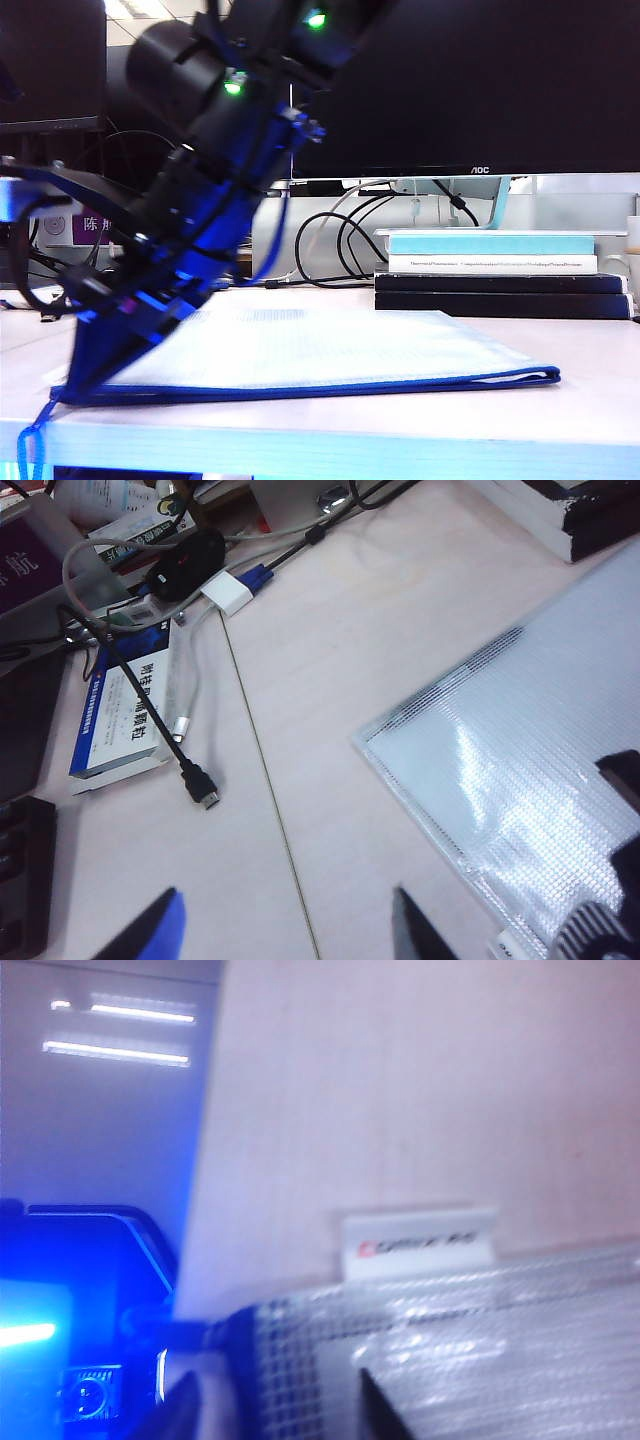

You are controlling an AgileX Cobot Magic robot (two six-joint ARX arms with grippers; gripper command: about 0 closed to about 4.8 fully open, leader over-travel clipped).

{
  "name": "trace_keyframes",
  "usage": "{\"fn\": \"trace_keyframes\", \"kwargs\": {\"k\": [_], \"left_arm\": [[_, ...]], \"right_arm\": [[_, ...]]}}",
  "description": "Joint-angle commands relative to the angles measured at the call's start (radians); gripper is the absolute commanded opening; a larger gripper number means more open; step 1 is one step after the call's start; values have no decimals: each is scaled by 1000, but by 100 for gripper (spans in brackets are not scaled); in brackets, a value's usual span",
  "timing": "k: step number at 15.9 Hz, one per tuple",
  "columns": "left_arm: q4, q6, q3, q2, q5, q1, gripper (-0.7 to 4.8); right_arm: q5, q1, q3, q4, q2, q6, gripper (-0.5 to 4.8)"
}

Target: Pick up the transparent plastic file bag with a blue zipper and close its zipper.

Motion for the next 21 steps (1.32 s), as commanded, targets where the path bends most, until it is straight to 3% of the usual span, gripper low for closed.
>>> {"fn": "trace_keyframes", "kwargs": {"k": [1, 2, 4, 5, 7, 9, 10, 14, 15, 17, 19, 21], "left_arm": [[6, -6, 5, -2, 1, 1, 278], [6, -6, 5, -2, 1, 1, 278], [7, -6, 5, -2, 1, 1, 278], [7, -6, 5, -2, 1, 1, 278], [7, -6, 5, -2, -18, 1, 278], [7, -8, 5, -2, -65, 1, 278], [42, -82, 3, -2, -55, 1, 278], [175, -225, 3, 7, 207, 1, 283], [227, -314, 3, 33, 305, 1, 380], [263, -359, 3, 80, 360, 1, 475], [295, -360, 3, 128, 495, 1, 474], [318, -353, 3, 187, 564, 0, 475]], "right_arm": [[23, -8, 10, -32, 2, 5, 208], [25, -14, 10, -44, 11, 6, 208], [68, -21, 10, -68, 37, 6, 20], [109, -25, 10, -74, 37, 6, -1], [205, -34, 28, -117, 15, 6, -1], [214, -95, 54, -177, -116, 14, -1], [195, -141, 54, -178, -227, 38, -1], [195, -188, 54, -173, -366, 41, -1], [190, -192, 54, -161, -404, 57, -1], [183, -191, 55, -144, -436, 59, -1], [182, -190, 65, -145, -451, 60, -1], [174, -190, 79, -142, -452, 65, -1]]}}
